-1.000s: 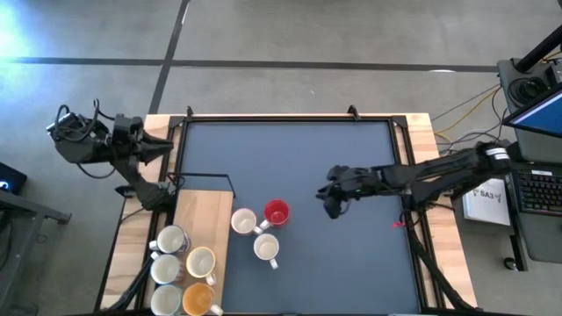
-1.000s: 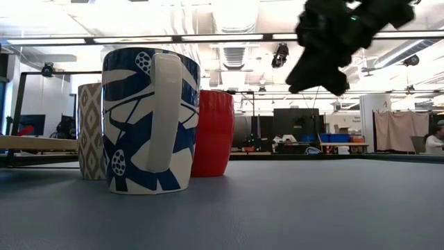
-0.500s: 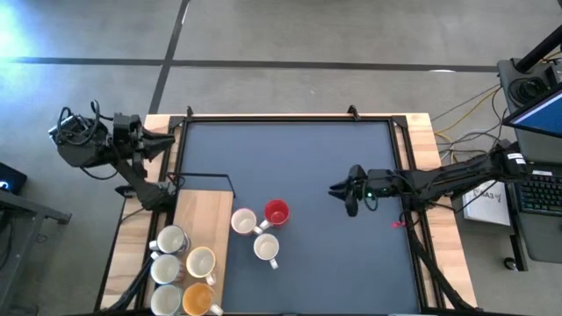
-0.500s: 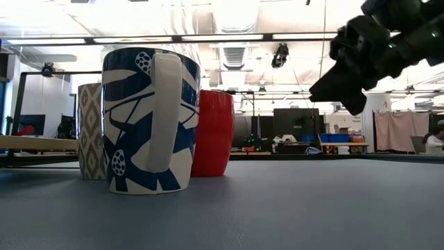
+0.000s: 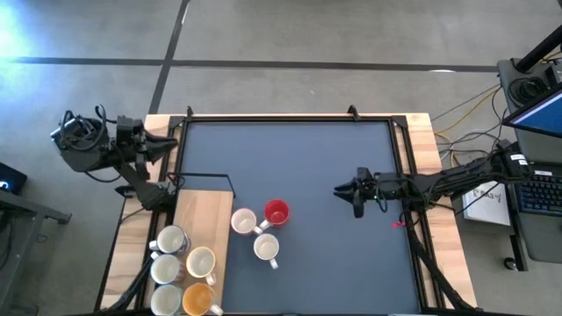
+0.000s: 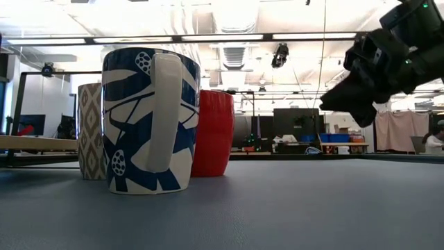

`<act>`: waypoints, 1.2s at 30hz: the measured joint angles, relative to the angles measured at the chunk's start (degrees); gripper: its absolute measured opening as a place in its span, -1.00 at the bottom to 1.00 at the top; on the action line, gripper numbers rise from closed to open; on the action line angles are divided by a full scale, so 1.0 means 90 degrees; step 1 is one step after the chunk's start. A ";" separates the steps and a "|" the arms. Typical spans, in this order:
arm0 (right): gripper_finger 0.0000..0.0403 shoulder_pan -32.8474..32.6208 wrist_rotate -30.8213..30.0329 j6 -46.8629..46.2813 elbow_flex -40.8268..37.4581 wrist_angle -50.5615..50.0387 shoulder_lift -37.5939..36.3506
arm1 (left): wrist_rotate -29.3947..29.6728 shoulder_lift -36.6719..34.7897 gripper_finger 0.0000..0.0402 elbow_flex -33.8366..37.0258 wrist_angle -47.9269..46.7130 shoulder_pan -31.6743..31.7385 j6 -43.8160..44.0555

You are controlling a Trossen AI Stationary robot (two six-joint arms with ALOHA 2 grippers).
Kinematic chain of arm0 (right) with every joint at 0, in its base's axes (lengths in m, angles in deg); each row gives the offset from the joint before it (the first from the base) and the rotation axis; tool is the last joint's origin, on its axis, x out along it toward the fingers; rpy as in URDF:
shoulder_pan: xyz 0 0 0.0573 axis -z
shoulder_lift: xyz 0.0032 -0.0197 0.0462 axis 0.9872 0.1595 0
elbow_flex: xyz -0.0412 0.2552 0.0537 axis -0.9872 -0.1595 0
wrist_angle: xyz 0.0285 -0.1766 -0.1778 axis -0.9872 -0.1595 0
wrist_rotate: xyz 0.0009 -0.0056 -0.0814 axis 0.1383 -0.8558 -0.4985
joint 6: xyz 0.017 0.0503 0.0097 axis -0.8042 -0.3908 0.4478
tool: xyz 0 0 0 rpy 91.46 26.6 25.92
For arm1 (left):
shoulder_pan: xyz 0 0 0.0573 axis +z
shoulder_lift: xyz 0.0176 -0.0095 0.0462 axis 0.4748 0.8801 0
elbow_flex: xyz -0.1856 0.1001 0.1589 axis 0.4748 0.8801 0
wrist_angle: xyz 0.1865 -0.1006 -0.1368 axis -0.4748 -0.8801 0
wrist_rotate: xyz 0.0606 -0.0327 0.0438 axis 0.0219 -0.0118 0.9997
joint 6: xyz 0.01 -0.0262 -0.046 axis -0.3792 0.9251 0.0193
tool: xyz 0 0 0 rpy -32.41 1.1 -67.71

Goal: Place coffee mugs
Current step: Put the patterned gray mug on the shelf

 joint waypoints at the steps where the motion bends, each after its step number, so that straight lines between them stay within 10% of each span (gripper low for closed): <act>1: -0.55 0.0000 -0.0036 -0.0001 -0.0060 0.0003 -0.0015 | -0.0003 0.0028 -0.82 0.0000 -0.0001 -0.0002 0.0011; 36: -0.55 0.0469 -0.0319 0.0739 -0.0726 -0.0386 -0.2600 | 0.0155 0.0578 -0.82 0.0000 -0.0006 -0.0002 0.0451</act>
